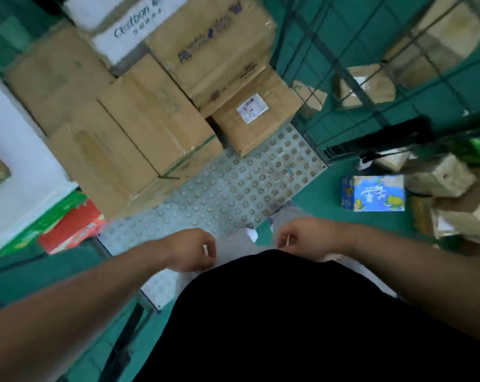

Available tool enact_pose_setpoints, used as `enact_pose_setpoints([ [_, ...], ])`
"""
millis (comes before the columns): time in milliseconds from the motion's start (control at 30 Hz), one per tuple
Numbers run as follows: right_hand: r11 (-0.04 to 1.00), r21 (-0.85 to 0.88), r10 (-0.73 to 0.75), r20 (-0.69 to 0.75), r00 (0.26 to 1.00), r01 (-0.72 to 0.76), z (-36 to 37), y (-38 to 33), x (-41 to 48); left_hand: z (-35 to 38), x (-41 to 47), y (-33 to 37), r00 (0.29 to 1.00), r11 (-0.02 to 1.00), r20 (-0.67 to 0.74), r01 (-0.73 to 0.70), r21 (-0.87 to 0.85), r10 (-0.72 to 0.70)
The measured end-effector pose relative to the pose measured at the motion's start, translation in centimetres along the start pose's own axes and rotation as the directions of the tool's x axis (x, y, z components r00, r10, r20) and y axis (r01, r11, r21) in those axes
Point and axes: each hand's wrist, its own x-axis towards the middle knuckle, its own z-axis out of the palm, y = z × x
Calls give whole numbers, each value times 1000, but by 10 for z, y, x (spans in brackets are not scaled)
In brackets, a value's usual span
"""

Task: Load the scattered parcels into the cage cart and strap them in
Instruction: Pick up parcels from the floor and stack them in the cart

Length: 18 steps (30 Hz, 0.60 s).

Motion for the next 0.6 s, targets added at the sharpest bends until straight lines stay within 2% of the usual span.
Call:
enact_pose_setpoints([
  [67, 996, 92, 17, -12, 1000, -16, 7, -10, -20, -5, -17, -3, 994, 999, 107, -3, -35, 7],
  [133, 962, 274, 0, 22, 1000, -6, 18, -22, -45, -10, -34, -3, 971, 999, 239, 15, -48, -3],
  [200, 889, 458, -34, 42, 999, 11, 34, -32, -71, -14, -47, 0, 934, 1000, 356, 19, -1, -18],
  [267, 836, 548, -63, 74, 995, 12, 49, -37, -86, -16, -56, 5, 900, 996, 434, -11, 88, -28],
  [467, 644, 761, -3, 95, 995, -71, 98, -26, -107, -15, -70, 39, 900, 974, 436, -114, 194, 19],
  [500, 653, 756, 17, 53, 998, -51, 106, -26, -113, -13, -69, 46, 900, 965, 434, -140, 222, 31],
  [600, 774, 633, 109, -183, 977, 33, 121, -24, -133, -6, -67, 69, 910, 929, 411, -195, 313, 53],
])
